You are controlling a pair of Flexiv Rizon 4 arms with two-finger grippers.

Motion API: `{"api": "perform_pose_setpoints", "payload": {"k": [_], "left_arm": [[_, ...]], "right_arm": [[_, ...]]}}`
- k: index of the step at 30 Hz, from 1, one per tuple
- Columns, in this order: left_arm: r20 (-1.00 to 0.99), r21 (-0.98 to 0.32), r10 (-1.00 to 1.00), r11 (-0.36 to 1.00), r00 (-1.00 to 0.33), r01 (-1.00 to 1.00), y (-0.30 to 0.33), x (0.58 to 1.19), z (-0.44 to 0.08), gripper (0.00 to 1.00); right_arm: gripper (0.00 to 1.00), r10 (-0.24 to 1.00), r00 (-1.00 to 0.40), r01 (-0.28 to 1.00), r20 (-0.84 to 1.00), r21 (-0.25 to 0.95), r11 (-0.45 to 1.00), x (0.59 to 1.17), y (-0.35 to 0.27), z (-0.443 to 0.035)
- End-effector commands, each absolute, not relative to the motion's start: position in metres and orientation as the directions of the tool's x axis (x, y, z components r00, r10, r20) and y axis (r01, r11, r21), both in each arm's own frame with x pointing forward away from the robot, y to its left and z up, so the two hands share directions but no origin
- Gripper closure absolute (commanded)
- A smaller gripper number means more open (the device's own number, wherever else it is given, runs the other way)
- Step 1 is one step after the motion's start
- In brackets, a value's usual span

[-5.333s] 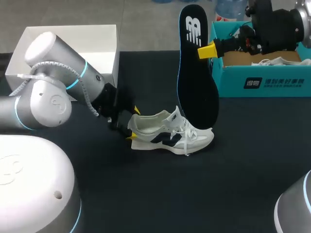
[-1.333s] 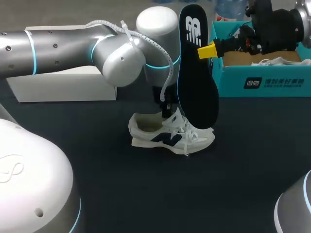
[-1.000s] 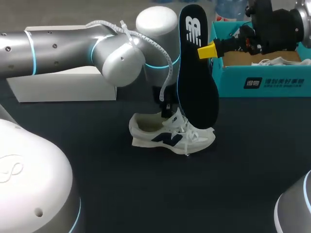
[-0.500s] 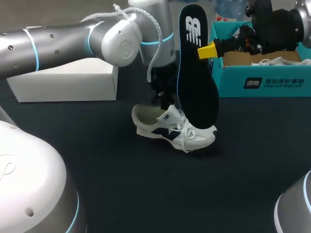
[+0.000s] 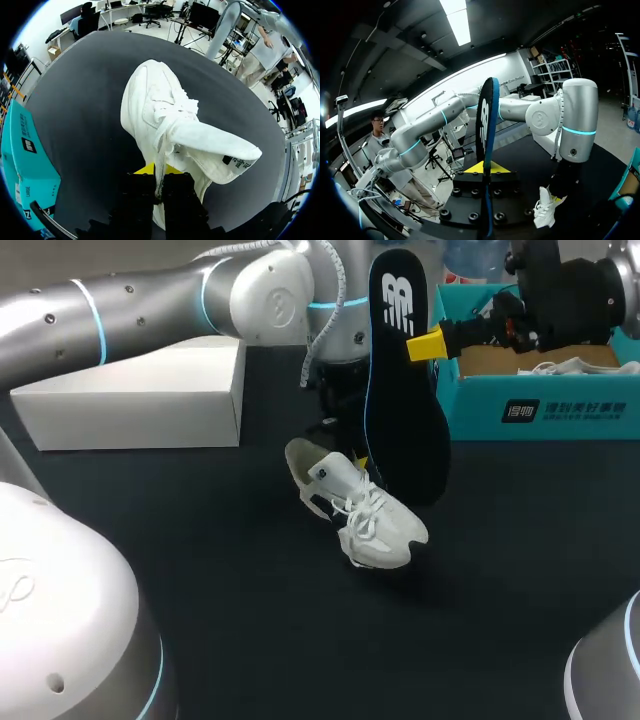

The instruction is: Take the shoe out of the shoebox, open the shoe tongue, remove and reinsert the insole, then place the shoe into the shoebox

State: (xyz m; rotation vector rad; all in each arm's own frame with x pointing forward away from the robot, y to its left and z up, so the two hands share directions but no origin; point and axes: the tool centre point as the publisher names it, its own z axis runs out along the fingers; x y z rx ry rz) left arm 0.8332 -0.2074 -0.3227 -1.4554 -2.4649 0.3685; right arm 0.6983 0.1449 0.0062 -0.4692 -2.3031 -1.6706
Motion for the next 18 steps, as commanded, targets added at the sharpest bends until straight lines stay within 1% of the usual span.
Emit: {"api": "perform_pose_setpoints", "payload": {"k": [1,11,15,18], "left_arm": [[0.044,-0.281,0.995,0.101,-0.092,0.954,-0.208,0.834,-0.312,1.00],[0.044,-0.281,0.995,0.101,-0.092,0.954,-0.208,0.834,-0.312,1.00],[0.053,-0.223,0.986,0.164,-0.156,0.961,-0.216,0.837,-0.314,1.00],[0.063,-0.197,0.983,0.181,-0.172,0.964,-0.219,0.837,-0.314,1.00]], "right_arm": [[1.00,0.108,-0.914,0.405,0.390,0.867,0.291,0.700,0.147,0.006],[1.00,0.108,-0.914,0.405,0.390,0.867,0.291,0.700,0.147,0.006],[1.00,0.108,-0.914,0.405,0.390,0.867,0.291,0.700,0.147,0.006],[1.00,0.108,-0.914,0.405,0.390,0.867,0.291,0.700,0.147,0.006]]}}
